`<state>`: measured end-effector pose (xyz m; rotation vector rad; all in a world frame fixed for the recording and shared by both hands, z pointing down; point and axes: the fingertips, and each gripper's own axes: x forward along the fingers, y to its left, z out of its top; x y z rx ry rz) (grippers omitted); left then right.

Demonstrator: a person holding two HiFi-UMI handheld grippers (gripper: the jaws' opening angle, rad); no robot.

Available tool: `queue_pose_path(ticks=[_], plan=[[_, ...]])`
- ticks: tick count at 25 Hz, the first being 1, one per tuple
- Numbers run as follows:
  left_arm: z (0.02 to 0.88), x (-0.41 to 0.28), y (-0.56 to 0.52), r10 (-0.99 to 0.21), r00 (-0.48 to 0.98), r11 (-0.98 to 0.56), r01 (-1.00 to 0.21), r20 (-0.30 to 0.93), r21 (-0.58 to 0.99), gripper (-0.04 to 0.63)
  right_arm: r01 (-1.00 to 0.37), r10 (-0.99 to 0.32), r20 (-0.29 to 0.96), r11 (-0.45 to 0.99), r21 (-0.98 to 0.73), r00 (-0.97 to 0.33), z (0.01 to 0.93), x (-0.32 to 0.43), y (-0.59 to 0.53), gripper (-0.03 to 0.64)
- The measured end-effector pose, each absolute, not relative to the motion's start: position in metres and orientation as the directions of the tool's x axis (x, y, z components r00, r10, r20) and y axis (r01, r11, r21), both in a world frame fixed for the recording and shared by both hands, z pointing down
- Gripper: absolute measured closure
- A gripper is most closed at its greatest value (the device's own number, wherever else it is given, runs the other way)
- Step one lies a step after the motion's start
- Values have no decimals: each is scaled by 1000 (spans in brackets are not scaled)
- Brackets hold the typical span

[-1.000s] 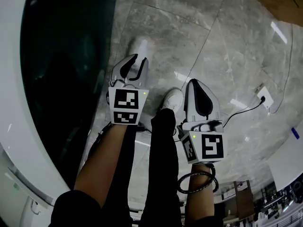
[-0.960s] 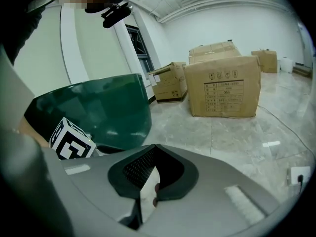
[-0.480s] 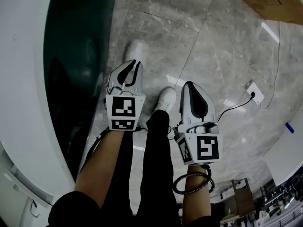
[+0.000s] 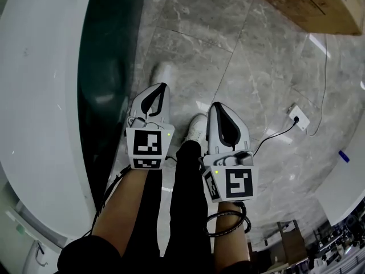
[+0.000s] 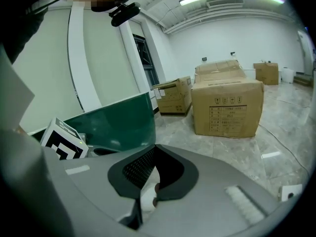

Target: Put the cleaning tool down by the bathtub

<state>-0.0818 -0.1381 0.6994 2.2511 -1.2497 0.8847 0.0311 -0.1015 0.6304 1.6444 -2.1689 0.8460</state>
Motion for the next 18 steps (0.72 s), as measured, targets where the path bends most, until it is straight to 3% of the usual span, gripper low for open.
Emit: queue_pose_path(ticks=[18], plan=[[568,-72,-159,-645,473,-596,-803,600,-7,595,-936,-834,446,216,-280,-325,524,20,-128,594]])
